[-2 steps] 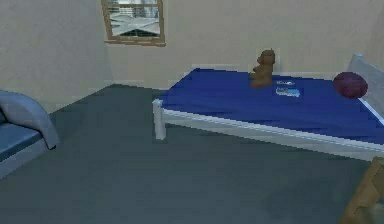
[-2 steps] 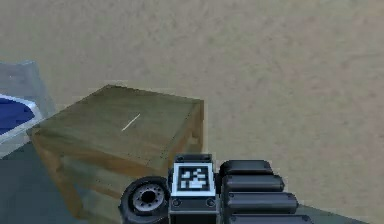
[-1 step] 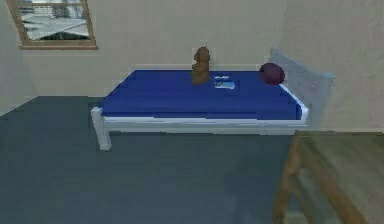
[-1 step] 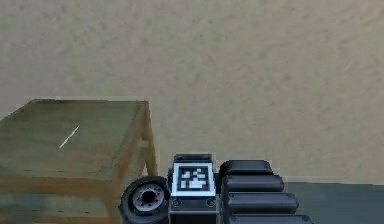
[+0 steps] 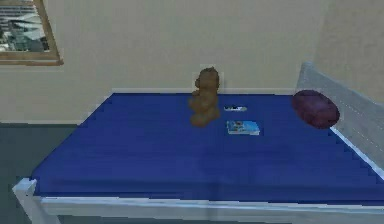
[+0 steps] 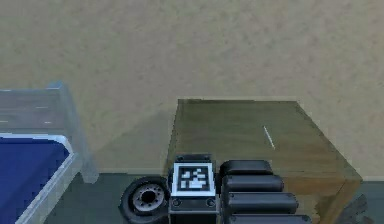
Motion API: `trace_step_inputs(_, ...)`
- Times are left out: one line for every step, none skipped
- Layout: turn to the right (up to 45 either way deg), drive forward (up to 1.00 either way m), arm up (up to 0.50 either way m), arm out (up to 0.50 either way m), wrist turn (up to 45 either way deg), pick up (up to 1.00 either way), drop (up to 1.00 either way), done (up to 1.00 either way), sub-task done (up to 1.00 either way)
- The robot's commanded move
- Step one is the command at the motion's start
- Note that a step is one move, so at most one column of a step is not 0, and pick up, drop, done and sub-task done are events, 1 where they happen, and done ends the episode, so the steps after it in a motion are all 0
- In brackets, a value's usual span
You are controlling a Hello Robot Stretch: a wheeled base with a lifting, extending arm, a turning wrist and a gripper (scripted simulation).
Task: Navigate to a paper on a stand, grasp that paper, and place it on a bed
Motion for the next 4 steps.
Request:
trace_step_inputs(6.0,0.0,0.0,0.0,0.0,0.0,0.0,0.0,0.0)
trace_step_inputs(0.0,0.3,0.0,0.0,0.0,0.0,0.0,0.0,0.0)
trace_step_inputs(-45.0,0.0,0.0,0.0,0.0,0.0,0.0,0.0,0.0)
trace_step_inputs(-45.0,0.0,0.0,0.0,0.0,0.0,0.0,0.0,0.0)
